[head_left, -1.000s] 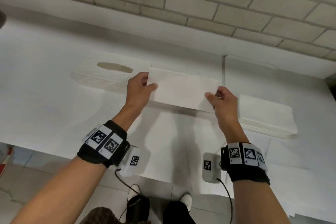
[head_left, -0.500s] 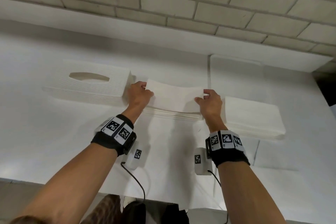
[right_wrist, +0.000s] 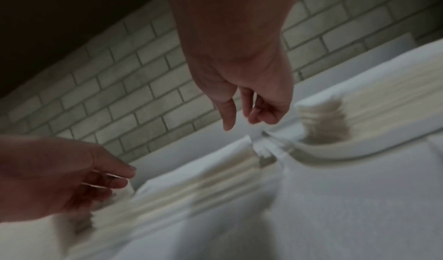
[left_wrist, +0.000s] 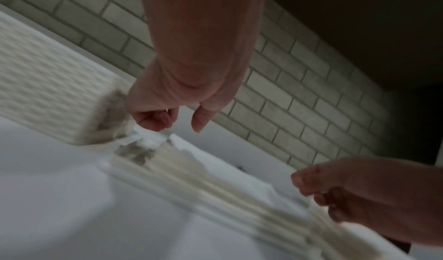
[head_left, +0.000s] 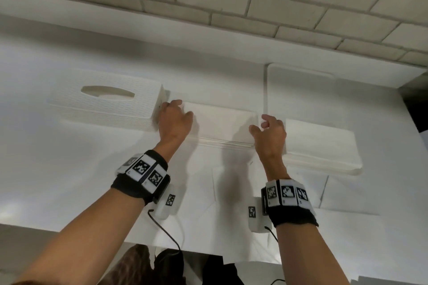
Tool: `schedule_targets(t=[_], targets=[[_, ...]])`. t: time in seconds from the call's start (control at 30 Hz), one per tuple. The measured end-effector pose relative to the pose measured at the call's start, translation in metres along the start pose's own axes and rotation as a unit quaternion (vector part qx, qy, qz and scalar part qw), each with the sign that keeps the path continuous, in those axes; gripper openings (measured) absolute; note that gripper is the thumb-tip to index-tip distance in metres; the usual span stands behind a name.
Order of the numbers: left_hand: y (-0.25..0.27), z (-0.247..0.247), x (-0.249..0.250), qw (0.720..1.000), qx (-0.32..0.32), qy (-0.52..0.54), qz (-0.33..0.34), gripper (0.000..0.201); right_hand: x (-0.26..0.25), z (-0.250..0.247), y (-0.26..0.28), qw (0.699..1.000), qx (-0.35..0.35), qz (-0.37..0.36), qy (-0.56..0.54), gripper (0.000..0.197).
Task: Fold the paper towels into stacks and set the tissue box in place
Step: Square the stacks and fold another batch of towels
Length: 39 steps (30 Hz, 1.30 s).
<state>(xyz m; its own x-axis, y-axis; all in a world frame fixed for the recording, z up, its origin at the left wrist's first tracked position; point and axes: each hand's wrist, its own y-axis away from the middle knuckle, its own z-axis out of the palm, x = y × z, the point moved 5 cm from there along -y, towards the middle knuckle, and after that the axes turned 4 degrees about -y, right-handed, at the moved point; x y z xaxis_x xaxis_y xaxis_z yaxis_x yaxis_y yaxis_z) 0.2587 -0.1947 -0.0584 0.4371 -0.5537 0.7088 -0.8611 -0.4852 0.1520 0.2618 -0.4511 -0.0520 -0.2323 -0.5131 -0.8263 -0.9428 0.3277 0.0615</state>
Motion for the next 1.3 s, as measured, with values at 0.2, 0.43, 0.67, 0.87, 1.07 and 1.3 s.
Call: schedule_targets(t=[0.2, 0.43, 0.67, 0.87, 1.07, 1.3], targets=[[0.04, -0.022, 0.005, 0.974, -0.036, 0.224, -0.007, 0.023, 0.008, 0.009, 0.076, 0.918, -0.308, -0.107, 0.225, 0.065], [0.084, -0.007, -0.001, 0.963, -0.146, 0.227, 0.014, 0.018, 0.009, 0.02, 0.085, 0.864, -0.303, -0.141, 0.377, 0.039], [0.118, 0.007, -0.015, 0.935, -0.246, 0.255, 0.006, 0.036, -0.015, 0.003, 0.084, 0.935, -0.324, -0.084, 0.117, 0.035], [0.136, 0.015, 0.0, 0.92, -0.312, 0.236, 0.024, 0.017, -0.026, -0.028, 0.075, 0.956, -0.275, -0.015, -0.104, 0.034], [0.102, -0.019, -0.009, 0.939, -0.211, 0.27, -0.014, 0.009, 0.047, -0.052, 0.067, 0.966, -0.146, 0.049, 0.21, 0.046], [0.102, -0.026, 0.0, 0.95, -0.197, 0.242, -0.003, 0.021, 0.056, -0.03, 0.079, 0.923, -0.159, 0.031, 0.35, 0.061]])
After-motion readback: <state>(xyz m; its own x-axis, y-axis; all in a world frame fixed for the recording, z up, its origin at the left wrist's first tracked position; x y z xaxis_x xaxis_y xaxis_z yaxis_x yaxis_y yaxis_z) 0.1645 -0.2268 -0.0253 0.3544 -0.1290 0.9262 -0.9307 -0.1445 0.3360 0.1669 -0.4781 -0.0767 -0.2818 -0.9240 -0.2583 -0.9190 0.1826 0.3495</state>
